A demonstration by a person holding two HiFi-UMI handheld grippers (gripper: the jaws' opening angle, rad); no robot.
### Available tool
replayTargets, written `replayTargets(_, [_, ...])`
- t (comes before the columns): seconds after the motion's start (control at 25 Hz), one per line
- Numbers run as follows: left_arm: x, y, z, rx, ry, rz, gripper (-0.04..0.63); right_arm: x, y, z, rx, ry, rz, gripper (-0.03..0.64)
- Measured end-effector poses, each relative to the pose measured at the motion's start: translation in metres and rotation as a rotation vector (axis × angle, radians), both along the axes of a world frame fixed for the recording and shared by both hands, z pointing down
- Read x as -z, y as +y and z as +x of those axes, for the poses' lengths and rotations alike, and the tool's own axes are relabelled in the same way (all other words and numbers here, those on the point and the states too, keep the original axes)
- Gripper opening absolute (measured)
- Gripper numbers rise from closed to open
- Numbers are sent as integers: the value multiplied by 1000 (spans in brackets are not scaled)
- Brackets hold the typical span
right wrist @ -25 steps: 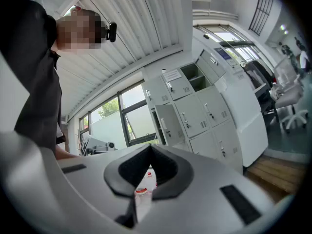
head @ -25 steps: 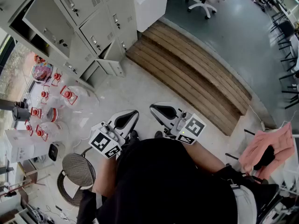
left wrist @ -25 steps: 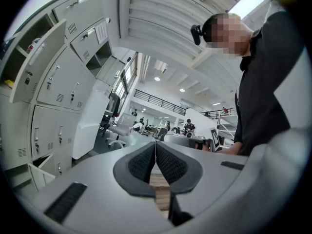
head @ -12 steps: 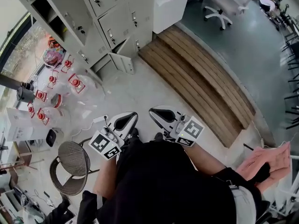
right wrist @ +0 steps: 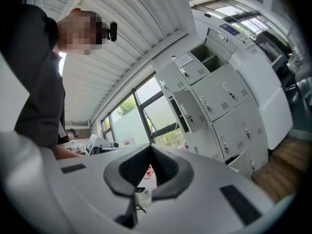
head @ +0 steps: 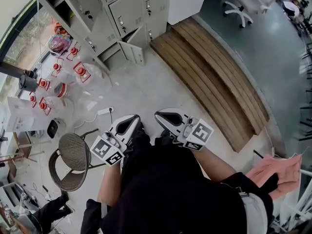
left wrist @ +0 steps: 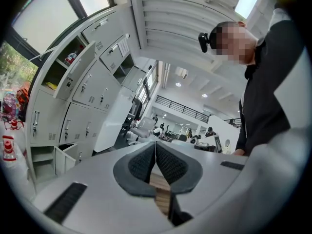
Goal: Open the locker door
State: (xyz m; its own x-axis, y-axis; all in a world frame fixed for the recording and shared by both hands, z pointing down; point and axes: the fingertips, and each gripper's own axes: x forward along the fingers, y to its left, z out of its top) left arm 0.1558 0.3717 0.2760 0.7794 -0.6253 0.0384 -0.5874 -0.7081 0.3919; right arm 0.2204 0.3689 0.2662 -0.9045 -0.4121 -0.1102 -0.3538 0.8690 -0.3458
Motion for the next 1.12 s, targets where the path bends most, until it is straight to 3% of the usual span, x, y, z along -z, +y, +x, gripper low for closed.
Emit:
replayTargets(0.4, [-33, -36, -32, -8, 29, -55, 17, -37, -36, -44, 3, 55, -67, 12])
replayTargets(0.84, [-42, -137, -125, 58, 90, -32, 17, -52, -117, -142, 119, 188, -59, 12])
replayTargets(1.12, [-48, -193, -193, 84, 133, -50, 17, -44, -189, -214, 122, 208, -56, 12])
